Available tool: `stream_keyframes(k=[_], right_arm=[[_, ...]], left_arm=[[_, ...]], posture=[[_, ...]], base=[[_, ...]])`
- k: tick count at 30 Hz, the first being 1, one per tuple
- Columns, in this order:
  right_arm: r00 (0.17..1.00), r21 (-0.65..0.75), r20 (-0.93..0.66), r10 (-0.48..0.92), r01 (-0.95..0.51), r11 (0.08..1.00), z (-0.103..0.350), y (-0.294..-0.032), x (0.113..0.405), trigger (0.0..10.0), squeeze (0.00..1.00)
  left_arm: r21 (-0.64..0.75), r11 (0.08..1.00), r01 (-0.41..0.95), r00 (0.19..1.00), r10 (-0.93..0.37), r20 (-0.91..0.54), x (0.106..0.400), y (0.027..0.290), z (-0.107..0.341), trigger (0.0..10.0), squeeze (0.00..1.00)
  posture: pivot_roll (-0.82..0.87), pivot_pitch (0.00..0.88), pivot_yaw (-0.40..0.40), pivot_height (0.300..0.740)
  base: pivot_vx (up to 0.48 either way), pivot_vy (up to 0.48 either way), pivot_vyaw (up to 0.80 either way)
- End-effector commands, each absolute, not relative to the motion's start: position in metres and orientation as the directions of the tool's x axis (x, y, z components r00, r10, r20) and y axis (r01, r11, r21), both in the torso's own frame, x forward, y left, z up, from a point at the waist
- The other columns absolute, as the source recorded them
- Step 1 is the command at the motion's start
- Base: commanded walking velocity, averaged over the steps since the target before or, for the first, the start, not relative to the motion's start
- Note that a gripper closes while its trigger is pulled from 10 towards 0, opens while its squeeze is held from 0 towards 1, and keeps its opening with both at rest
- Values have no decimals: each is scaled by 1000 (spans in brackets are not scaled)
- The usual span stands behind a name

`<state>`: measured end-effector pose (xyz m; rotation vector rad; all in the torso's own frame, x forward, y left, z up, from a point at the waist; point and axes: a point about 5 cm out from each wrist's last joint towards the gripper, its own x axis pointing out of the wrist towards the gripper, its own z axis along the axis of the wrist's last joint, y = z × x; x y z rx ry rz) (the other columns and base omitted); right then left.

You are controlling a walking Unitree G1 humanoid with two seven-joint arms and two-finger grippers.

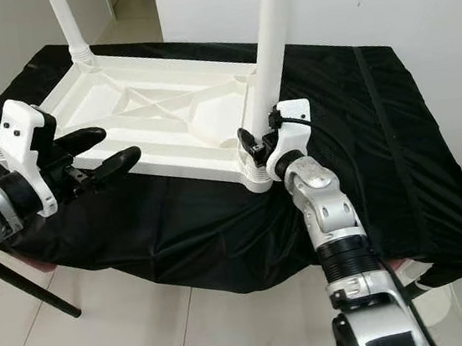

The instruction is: Building children table

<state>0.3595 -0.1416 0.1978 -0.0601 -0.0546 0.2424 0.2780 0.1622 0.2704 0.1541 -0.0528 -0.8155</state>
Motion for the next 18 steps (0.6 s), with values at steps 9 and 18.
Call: stream_keyframes(k=[9, 18], right_arm=[[975, -6, -208, -76, 77, 997, 138, -161, 349, 10000, 0], [975, -44, -157, -156, 151, 987, 139, -155, 341, 10000, 0]], left_arm=[[185, 623, 760, 638, -769, -35, 278, 156, 271, 10000, 0], [203, 584, 786, 599, -801, -16, 284, 145, 278, 10000, 0]], posture=[[15, 155, 29, 740], [14, 158, 28, 740]], base=[[0, 0, 0], [0, 0, 0]])
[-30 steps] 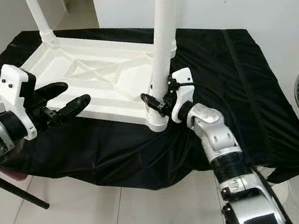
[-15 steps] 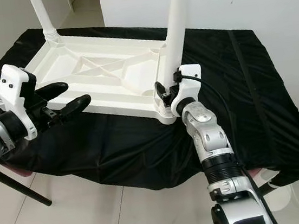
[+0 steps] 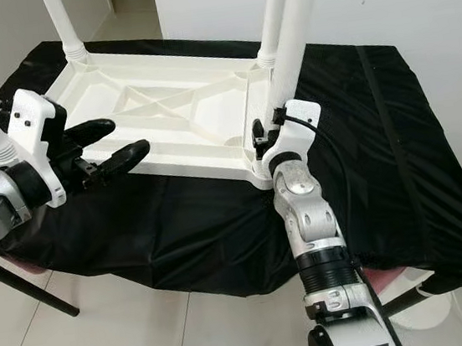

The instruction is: Building children table

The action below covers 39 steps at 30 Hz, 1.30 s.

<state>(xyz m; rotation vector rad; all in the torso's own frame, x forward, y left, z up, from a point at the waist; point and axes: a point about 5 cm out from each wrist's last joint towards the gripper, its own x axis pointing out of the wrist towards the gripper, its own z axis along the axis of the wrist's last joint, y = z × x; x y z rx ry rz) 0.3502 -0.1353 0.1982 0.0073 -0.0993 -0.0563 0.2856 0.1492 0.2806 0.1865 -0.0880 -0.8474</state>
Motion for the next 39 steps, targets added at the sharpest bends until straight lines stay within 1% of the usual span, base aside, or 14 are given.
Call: stream_keyframes(k=[1, 4, 7, 17, 21, 25, 26, 27, 29, 30, 31, 32, 35, 39], right_arm=[[972, -74, -149, -183, 174, 982, 137, -155, 339, 10000, 0], [966, -83, -146, -214, 204, 975, 135, -157, 337, 10000, 0], [940, -82, -149, -305, 296, 952, 129, -161, 331, 10000, 0], [895, -12, -195, -402, 407, 913, 121, -161, 326, 10000, 0], [893, -10, -194, -407, 413, 911, 122, -160, 326, 10000, 0], [918, -21, -173, -357, 359, 933, 125, -153, 329, 10000, 0], [923, -20, -166, -348, 349, 937, 126, -152, 330, 10000, 1000], [923, -20, -166, -348, 349, 937, 126, -152, 330, 10000, 1000], [966, 6, -121, -230, 233, 973, 134, -139, 334, 10000, 1000], [966, 6, -121, -230, 233, 973, 134, -139, 334, 10000, 1000], [983, 23, -89, -162, 165, 986, 141, -132, 337, 10000, 0], [983, 23, -89, -162, 165, 986, 141, -132, 337, 10000, 0], [999, 48, 1, -41, 41, 998, 157, -121, 340, 10000, 0], [999, 32, 45, -4, 3, 999, 163, -120, 341, 10000, 0]], left_arm=[[206, 578, 789, 593, -805, -11, 285, 142, 280, 10000, 0], [207, 574, 792, 588, -809, -6, 286, 140, 281, 10000, 0], [209, 570, 794, 584, -812, -2, 288, 139, 282, 10000, 0], [211, 568, 796, 582, -813, -6, 289, 138, 282, 10000, 0], [211, 568, 796, 582, -813, -6, 289, 138, 281, 10000, 0], [211, 569, 795, 583, -812, -5, 290, 138, 281, 10000, 0], [211, 570, 794, 584, -812, -5, 290, 138, 281, 10000, 0], [211, 570, 794, 584, -812, -5, 290, 138, 281, 10000, 0], [211, 570, 794, 584, -812, -5, 290, 138, 281, 10000, 0], [211, 570, 794, 584, -812, -5, 290, 138, 281, 10000, 0], [210, 571, 794, 585, -811, -5, 289, 139, 281, 10000, 0], [210, 571, 794, 585, -811, -5, 289, 139, 281, 10000, 0], [208, 572, 794, 585, -811, -4, 289, 139, 281, 10000, 0], [207, 573, 793, 586, -810, -3, 289, 138, 281, 10000, 0]], posture=[[14, 158, 28, 740], [8, 161, 32, 740], [8, 161, 32, 740], [8, 161, 32, 740], [8, 161, 32, 740], [8, 161, 32, 740], [8, 161, 32, 740], [8, 161, 32, 740], [10, 166, 36, 740], [10, 166, 36, 740], [10, 166, 36, 740], [10, 166, 36, 740], [10, 166, 36, 740], [8, 167, 35, 740]], base=[[0, 0, 0], [0, 0, 0], [0, 0, 0], [0, 0, 0], [0, 0, 0], [0, 0, 0], [0, 0, 0], [0, 0, 0], [0, 0, 0], [0, 0, 0], [0, 0, 0], [0, 0, 0], [0, 0, 0], [0, 0, 0]])
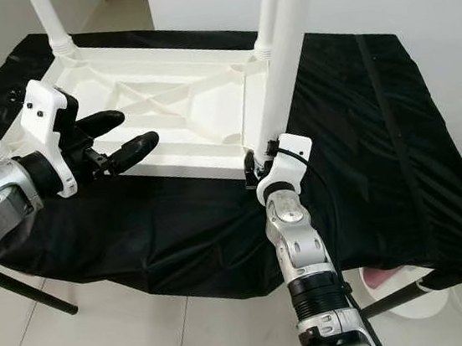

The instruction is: Building children table

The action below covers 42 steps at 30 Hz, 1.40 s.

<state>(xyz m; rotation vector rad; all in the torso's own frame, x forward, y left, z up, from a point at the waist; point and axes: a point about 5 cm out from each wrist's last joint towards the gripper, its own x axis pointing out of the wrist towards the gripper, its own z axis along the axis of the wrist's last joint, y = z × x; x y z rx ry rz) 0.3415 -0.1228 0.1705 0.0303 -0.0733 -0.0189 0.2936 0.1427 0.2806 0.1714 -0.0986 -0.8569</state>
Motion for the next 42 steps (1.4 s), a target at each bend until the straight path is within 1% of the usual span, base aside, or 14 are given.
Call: stream_keyframes(k=[1, 6, 17, 20, 22, 25, 26, 27, 28, 32, 35, 37, 40, 42], right_arm=[[997, 21, 74, 13, -15, 1000, 168, -120, 341, 10000, 0], [985, -13, 169, 41, -40, 999, 183, -125, 343, 10000, 0], [958, -69, 265, 109, -94, 993, 200, -129, 343, 10000, 0], [954, -76, 265, 142, -126, 989, 202, -130, 343, 10000, 0], [941, -121, 253, 225, -200, 972, 207, -137, 344, 10000, 0], [936, -147, 247, 253, -222, 964, 208, -141, 344, 10000, 0], [920, -196, 209, 331, -292, 936, 208, -149, 346, 10000, 0], [920, -196, 209, 331, -292, 936, 208, -149, 346, 10000, 0], [910, -240, 190, 368, -321, 916, 208, -153, 347, 10000, 0], [903, -269, 176, 391, -338, 902, 207, -155, 348, 10000, 0], [871, -323, 135, 472, -411, 852, 210, -157, 352, 10000, 0], [871, -323, 135, 472, -411, 852, 210, -157, 352, 10000, 0], [831, -358, 105, 546, -481, 800, 215, -158, 356, 10000, 0], [831, -358, 105, 546, -481, 800, 215, -158, 356, 10000, 0]], left_arm=[[207, 574, 792, 587, -809, -2, 289, 138, 280, 10000, 0], [207, 576, 791, 589, -808, 0, 289, 139, 280, 10000, 0], [207, 575, 791, 588, -809, 1, 289, 139, 280, 10000, 0], [207, 576, 791, 589, -808, 1, 289, 139, 280, 10000, 0], [208, 577, 790, 589, -808, 2, 289, 139, 281, 10000, 0], [208, 577, 790, 590, -808, 2, 289, 140, 281, 10000, 0], [208, 577, 790, 589, -808, 3, 289, 140, 281, 10000, 0], [208, 577, 790, 589, -808, 3, 289, 140, 281, 10000, 0], [207, 577, 790, 589, -808, 3, 289, 140, 281, 10000, 0], [207, 577, 790, 589, -808, 3, 290, 140, 281, 10000, 0], [208, 576, 791, 588, -809, 3, 290, 139, 281, 10000, 0], [208, 576, 791, 588, -809, 3, 290, 139, 281, 10000, 0], [209, 574, 791, 587, -810, 3, 289, 139, 282, 10000, 0], [209, 574, 791, 587, -810, 3, 289, 139, 282, 10000, 0]], posture=[[8, 167, 35, 740], [8, 166, 34, 740], [7, 167, 36, 740], [8, 167, 36, 740], [8, 167, 36, 740], [4, 166, 36, 740], [2, 167, 37, 740], [2, 167, 37, 740], [2, 167, 37, 740], [2, 167, 40, 740], [3, 165, 41, 740], [3, 165, 41, 740], [7, 163, 41, 740], [7, 163, 41, 740]], base=[[0, 0, 0], [0, 0, 0], [0, 0, 0], [0, 0, 0], [0, 0, 0], [0, 0, 0], [0, 0, 0], [0, 0, 0], [0, 0, 0], [0, 0, 0], [0, 0, 0], [0, 0, 0], [0, 0, 0], [0, 0, 0]])
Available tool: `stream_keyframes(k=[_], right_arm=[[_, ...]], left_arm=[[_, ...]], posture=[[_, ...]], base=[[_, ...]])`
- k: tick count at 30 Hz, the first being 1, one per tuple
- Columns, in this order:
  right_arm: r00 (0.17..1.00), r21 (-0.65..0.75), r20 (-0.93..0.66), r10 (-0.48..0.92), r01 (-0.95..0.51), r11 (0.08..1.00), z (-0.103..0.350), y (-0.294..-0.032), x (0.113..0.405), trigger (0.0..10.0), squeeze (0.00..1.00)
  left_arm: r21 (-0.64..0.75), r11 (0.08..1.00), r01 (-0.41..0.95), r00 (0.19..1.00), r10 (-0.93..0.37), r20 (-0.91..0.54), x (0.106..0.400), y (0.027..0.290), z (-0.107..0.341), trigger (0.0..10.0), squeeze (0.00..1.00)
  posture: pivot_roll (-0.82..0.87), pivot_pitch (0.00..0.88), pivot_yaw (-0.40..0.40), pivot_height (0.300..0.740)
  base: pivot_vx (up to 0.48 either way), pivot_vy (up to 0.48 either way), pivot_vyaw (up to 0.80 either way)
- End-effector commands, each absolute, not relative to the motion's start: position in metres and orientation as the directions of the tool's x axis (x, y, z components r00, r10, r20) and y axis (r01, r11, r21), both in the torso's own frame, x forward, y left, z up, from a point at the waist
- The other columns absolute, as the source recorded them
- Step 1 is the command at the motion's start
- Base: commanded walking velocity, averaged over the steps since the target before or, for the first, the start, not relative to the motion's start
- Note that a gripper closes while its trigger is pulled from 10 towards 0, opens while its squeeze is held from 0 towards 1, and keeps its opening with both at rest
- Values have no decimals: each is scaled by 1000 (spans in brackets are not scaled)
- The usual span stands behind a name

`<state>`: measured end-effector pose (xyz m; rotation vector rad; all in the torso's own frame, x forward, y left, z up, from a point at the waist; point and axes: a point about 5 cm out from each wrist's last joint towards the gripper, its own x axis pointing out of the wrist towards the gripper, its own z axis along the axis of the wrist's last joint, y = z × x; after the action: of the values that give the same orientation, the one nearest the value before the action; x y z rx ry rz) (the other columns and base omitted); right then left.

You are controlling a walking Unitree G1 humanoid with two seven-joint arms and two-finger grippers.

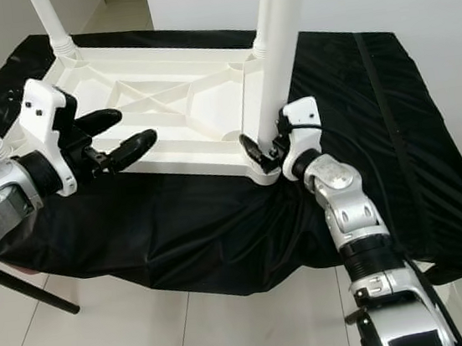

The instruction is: Building children table

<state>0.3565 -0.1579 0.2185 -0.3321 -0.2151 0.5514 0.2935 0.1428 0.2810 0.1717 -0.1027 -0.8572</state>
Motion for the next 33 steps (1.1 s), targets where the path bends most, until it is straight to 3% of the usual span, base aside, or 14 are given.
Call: stream_keyframes(k=[1, 5, 10, 11, 12, 13, 15, 16, 27, 33], right_arm=[[803, -369, 93, 588, -521, 770, 218, -157, 357, 10000, 0], [754, -368, 66, 654, -591, 718, 227, -160, 363, 10000, 0], [748, -367, 59, 661, -600, 711, 230, -162, 366, 10000, 0], [739, -366, 51, 671, -612, 702, 231, -162, 366, 8353, 0], [739, -366, 51, 671, -612, 702, 231, -162, 366, 8353, 0], [738, -361, 49, 673, -615, 701, 231, -163, 367, 4510, 0], [738, -361, 49, 673, -615, 701, 231, -163, 367, 4510, 0], [740, -353, 48, 671, -616, 704, 231, -164, 367, 0, 0], [726, -298, 34, 686, -648, 701, 222, -168, 368, 0, 0], [778, -192, 63, 625, -605, 773, 213, -175, 370, 0, 0]], left_arm=[[210, 575, 791, 588, -809, 3, 289, 140, 282, 10000, 0], [213, 578, 787, 592, -806, 0, 288, 141, 281, 10000, 0], [213, 579, 787, 592, -806, 0, 288, 141, 281, 10000, 0], [212, 579, 788, 592, -806, 0, 288, 141, 281, 10000, 0], [212, 579, 788, 592, -806, 0, 288, 141, 281, 10000, 0], [212, 579, 787, 593, -806, 0, 288, 142, 281, 10000, 0], [212, 579, 787, 593, -806, 0, 288, 142, 281, 10000, 0], [212, 579, 787, 593, -805, -1, 288, 142, 281, 10000, 0], [213, 576, 789, 590, -807, -3, 288, 141, 281, 10000, 0], [212, 578, 788, 592, -806, -5, 289, 141, 281, 10000, 0]], posture=[[10, 162, 40, 740], [15, 159, 39, 740], [17, 157, 38, 740], [17, 157, 38, 740], [17, 157, 38, 740], [16, 156, 39, 740], [16, 156, 39, 740], [16, 156, 39, 740], [14, 159, 46, 740], [14, 161, 45, 740]], base=[[0, 0, 0], [0, 0, 0], [0, 0, 0], [0, 0, 0], [0, 0, 0], [0, 0, 0], [0, 0, 0], [0, 0, 0], [0, 0, 0], [0, 0, 0]])
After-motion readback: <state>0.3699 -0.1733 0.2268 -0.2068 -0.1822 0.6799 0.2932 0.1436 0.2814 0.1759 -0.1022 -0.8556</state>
